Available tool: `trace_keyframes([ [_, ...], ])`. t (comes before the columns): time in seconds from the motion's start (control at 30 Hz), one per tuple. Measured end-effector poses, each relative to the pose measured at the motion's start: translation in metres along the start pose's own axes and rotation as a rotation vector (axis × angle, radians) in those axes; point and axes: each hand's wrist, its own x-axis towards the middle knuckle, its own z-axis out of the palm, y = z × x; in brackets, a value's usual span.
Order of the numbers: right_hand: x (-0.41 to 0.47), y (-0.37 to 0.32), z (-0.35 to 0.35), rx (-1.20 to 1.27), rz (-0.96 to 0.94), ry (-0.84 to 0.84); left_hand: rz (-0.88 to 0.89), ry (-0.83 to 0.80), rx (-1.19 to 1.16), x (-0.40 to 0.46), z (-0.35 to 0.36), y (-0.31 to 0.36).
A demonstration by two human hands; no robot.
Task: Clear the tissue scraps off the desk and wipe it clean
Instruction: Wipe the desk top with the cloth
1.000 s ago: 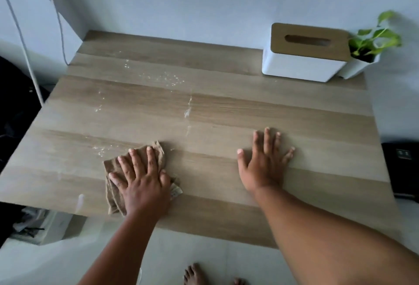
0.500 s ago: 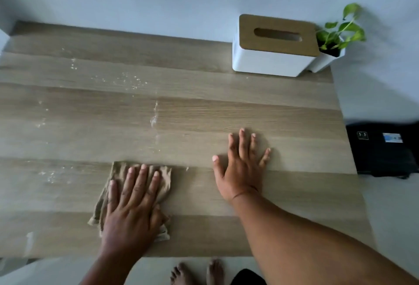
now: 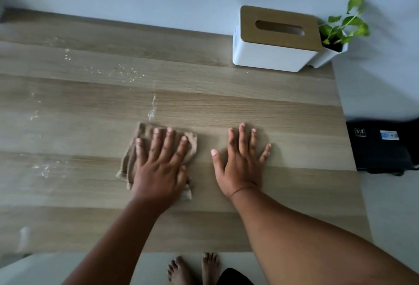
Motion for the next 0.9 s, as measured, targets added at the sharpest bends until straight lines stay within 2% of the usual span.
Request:
trace_keyframes([
  [0.13,0.0,0.002,-0.003,-0.001,0.0,-0.019,0.315,0.004,0.033,-0.055,0.012,-0.007],
  [0.27,0.0,0.001,-0.004,0.003,0.006,-0.031,0.393,0.006,0.052,-0.089,0.008,-0.058],
  [0.33,0.0,0.002,-0.003,0.008,0.001,-0.025,0.312,0.013,0.039,-0.086,0.001,-0.081],
  [0.4,0.001,0.002,-0.002,0.007,0.0,-0.017,0.154,0.026,0.013,-0.069,-0.003,-0.089],
  [0.53,0.001,0.001,-0.002,0.026,0.0,0.003,-0.206,0.026,-0.034,-0.021,-0.003,-0.06],
  [0.6,0.001,0.001,-0.001,0.027,-0.001,0.009,-0.234,0.009,-0.038,-0.003,-0.003,-0.036],
  [0.77,0.0,0.001,0.0,0.017,0.005,0.008,0.072,0.005,-0.023,-0.023,0.004,0.011],
  [0.9,0.001,0.002,0.0,0.011,0.007,0.001,0.43,-0.005,0.015,-0.081,0.013,-0.003],
])
